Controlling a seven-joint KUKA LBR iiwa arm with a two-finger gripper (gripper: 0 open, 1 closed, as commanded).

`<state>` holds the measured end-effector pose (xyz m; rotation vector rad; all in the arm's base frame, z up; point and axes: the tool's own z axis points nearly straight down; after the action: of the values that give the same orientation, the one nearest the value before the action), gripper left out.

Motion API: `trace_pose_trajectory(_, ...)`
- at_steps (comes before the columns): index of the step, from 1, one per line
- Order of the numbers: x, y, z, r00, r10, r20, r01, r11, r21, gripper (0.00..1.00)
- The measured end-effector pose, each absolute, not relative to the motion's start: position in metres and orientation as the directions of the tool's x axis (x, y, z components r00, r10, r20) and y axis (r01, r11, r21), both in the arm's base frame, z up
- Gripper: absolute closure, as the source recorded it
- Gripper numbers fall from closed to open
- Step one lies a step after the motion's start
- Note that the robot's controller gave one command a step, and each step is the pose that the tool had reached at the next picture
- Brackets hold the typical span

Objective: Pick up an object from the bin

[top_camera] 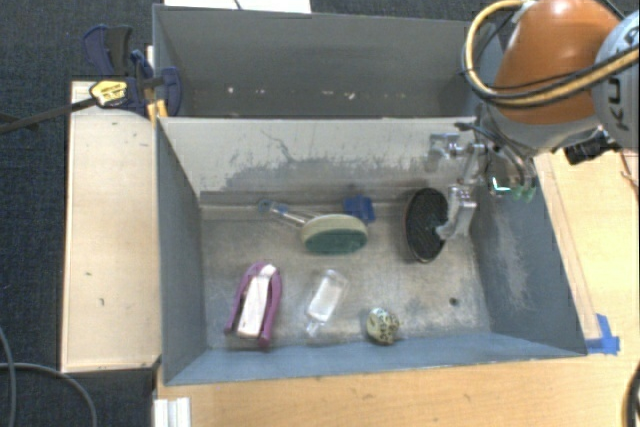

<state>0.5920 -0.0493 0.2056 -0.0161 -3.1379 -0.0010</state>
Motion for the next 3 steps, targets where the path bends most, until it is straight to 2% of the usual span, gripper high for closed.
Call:
trace_pose_trajectory(1, 0.589, 0.038, 0.146, -0.992, -0.128, 0.002, -0.128, 0.992, 0.004, 0.00)
trace_pose_trajectory(2, 0.552, -0.037, 0.071, -0.928, -0.372, 0.004, -0.372, 0.928, 0.000, 0.00)
trace_pose_trajectory(3, 0.583, -0.110, 0.071, -0.870, -0.493, -0.004, -0.493, 0.870, -0.005, 0.00)
